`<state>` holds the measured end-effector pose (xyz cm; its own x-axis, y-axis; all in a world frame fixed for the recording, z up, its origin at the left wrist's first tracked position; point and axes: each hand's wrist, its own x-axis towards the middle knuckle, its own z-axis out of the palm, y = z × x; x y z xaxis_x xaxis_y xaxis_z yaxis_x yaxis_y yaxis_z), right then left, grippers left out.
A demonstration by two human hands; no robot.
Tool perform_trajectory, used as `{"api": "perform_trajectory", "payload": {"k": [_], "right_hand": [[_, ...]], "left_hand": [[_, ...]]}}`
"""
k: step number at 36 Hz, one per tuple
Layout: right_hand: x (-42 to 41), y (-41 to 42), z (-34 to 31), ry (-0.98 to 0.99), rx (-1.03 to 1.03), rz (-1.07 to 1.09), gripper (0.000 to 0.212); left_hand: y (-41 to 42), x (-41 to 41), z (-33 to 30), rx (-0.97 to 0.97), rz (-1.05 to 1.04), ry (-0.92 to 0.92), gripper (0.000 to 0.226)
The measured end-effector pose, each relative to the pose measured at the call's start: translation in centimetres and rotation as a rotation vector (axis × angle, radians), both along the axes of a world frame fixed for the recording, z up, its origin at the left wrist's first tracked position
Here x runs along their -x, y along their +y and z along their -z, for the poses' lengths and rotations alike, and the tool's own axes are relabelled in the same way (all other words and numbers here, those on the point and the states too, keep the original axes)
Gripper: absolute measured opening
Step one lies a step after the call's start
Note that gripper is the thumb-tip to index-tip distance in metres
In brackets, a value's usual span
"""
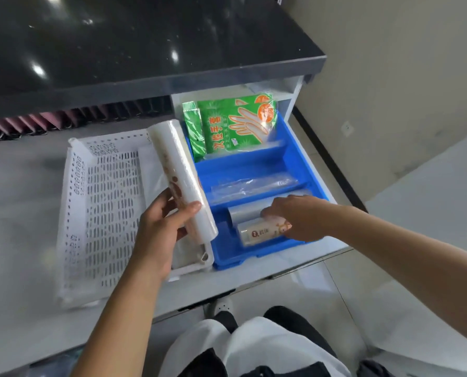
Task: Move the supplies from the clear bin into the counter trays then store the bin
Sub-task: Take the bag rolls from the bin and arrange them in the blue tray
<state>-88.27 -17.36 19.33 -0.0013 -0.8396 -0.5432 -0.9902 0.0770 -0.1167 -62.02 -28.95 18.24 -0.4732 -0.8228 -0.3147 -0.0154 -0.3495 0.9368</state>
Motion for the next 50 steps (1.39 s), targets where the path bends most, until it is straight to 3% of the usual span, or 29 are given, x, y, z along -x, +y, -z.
{"api": "perform_trajectory", "payload": {"k": [8,14,23,30,35,42,45,50], "right_hand": [[0.8,0.5,0.7,-0.079,-0.018,0.071,0.060],[1.3,0.6,0.4,-0.194,-0.069,0.096,0.044],[1.4,2.7,1.3,-0.245,0.056,0.097,0.036],[2.1,3.6,2.3,-0.287,0.115,0.120,0.049],[4.1,5.0,2.0,-0.397,0.241,0.120,0.043],[7.7,9.2,1.6,-0.673,0.636,0.554,0.016],[8.7,10.9,2.2,-0.764,0.666,0.696,0.021],[9.9,12.4,3.0,-0.824,0.537,0.737,0.033]], "left_hand": [[-0.7,0.8,-0.6,0.007,-0.040,0.006,0.045],[-0.5,1.1,-1.2,0.029,-0.142,-0.001,0.048],[1.6,2.2,-1.8,0.090,-0.158,-0.093,0.053],[2.8,3.7,-2.8,0.245,-0.005,-0.324,0.054],[3.5,5.8,-3.4,0.368,0.212,-0.654,0.066],[5.1,11.5,-3.8,0.649,0.531,-1.045,0.067],[5.8,13.8,-3.5,0.780,0.618,-1.156,0.061],[6.3,16.0,-2.4,0.794,0.682,-1.193,0.063]]}}
